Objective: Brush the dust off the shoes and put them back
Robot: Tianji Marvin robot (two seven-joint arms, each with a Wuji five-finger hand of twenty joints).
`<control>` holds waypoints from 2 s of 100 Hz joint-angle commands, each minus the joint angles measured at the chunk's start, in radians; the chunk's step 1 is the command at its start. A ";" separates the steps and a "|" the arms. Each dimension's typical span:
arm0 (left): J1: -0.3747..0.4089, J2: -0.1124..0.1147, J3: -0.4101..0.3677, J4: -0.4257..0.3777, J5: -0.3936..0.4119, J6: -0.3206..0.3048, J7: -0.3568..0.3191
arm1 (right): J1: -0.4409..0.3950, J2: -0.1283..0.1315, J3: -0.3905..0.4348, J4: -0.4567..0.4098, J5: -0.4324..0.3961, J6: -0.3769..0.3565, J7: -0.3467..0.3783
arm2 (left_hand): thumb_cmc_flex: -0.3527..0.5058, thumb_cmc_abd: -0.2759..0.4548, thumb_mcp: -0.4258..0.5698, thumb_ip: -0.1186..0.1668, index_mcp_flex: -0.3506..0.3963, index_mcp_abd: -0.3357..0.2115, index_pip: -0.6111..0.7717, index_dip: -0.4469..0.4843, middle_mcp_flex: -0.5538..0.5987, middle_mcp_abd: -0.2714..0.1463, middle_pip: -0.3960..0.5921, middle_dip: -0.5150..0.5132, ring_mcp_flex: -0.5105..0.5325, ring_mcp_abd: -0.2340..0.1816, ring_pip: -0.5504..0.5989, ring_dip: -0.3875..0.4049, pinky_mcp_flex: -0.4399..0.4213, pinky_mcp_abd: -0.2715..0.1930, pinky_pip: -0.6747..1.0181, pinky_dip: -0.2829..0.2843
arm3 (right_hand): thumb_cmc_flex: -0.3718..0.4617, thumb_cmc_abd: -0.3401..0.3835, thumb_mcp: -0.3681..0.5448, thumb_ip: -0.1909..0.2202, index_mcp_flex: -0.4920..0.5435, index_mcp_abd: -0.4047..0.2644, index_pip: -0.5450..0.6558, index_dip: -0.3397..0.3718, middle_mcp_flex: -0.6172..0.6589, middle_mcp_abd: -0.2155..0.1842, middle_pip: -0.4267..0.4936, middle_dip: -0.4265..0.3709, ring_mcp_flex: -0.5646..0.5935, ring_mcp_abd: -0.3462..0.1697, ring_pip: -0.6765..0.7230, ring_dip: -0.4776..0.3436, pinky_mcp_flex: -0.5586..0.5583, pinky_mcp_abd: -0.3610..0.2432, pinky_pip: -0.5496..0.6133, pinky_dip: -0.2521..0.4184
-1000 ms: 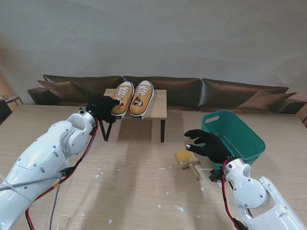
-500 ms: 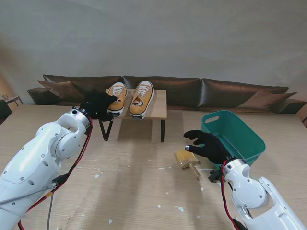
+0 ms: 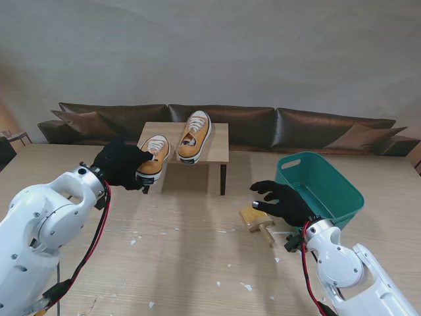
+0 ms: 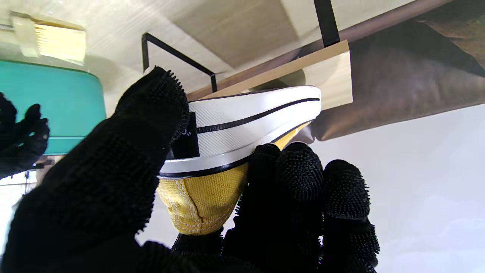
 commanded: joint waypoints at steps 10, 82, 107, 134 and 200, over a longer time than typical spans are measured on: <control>0.073 0.009 -0.037 -0.121 -0.022 -0.002 -0.073 | -0.006 -0.002 -0.006 -0.001 -0.001 0.001 0.016 | 0.149 0.062 0.069 0.023 0.151 0.094 0.238 0.075 0.037 -0.087 -0.001 0.027 0.041 -0.031 -0.026 -0.012 0.007 -0.029 -0.004 -0.014 | 0.002 0.031 -0.021 0.022 -0.027 -0.002 0.010 -0.007 0.014 0.001 -0.006 -0.010 0.020 -0.006 0.006 0.000 -0.402 -0.010 -0.028 0.024; 0.210 0.029 -0.074 -0.342 -0.158 0.053 -0.309 | -0.006 -0.001 -0.015 0.001 0.005 0.004 0.023 | 0.142 0.078 0.050 0.027 0.143 0.069 0.226 0.086 0.034 -0.088 -0.050 0.018 0.027 -0.027 -0.084 -0.019 -0.012 -0.031 -0.050 -0.029 | 0.004 0.030 -0.021 0.022 -0.024 -0.001 0.012 -0.008 0.014 0.001 -0.006 -0.010 0.020 -0.006 0.006 0.000 -0.403 -0.010 -0.029 0.026; 0.206 0.026 -0.014 -0.237 -0.106 0.047 -0.255 | -0.004 -0.002 -0.018 0.004 0.008 0.007 0.022 | 0.134 0.063 0.062 0.030 0.146 0.054 0.217 0.089 0.042 -0.095 -0.085 -0.011 0.008 -0.018 -0.125 -0.028 -0.040 -0.017 -0.083 -0.027 | 0.003 0.031 -0.021 0.022 -0.025 -0.002 0.012 -0.008 0.013 0.000 -0.006 -0.010 0.020 -0.006 0.006 0.000 -0.402 -0.011 -0.030 0.026; 0.173 0.026 0.035 -0.128 -0.039 0.024 -0.215 | 0.001 -0.003 -0.022 0.011 0.011 0.009 0.020 | 0.107 0.052 0.087 0.023 0.154 0.030 0.210 0.085 0.046 -0.102 -0.093 -0.027 0.001 -0.018 -0.144 -0.034 -0.050 -0.021 -0.092 -0.024 | 0.004 0.031 -0.022 0.022 -0.025 -0.001 0.012 -0.008 0.013 -0.001 -0.005 -0.009 0.019 -0.007 0.006 0.000 -0.402 -0.011 -0.030 0.027; 0.116 0.008 0.223 0.132 -0.161 0.252 -0.036 | 0.002 -0.002 -0.013 0.011 0.026 0.029 0.034 | 0.111 0.057 0.094 0.024 0.152 0.052 0.202 0.085 0.025 -0.073 -0.093 -0.032 -0.040 0.018 -0.138 -0.026 -0.100 -0.004 -0.084 -0.004 | 0.005 0.031 -0.021 0.022 -0.025 0.000 0.012 -0.008 0.012 0.001 -0.006 -0.010 0.018 -0.005 0.005 0.000 -0.405 -0.011 -0.033 0.028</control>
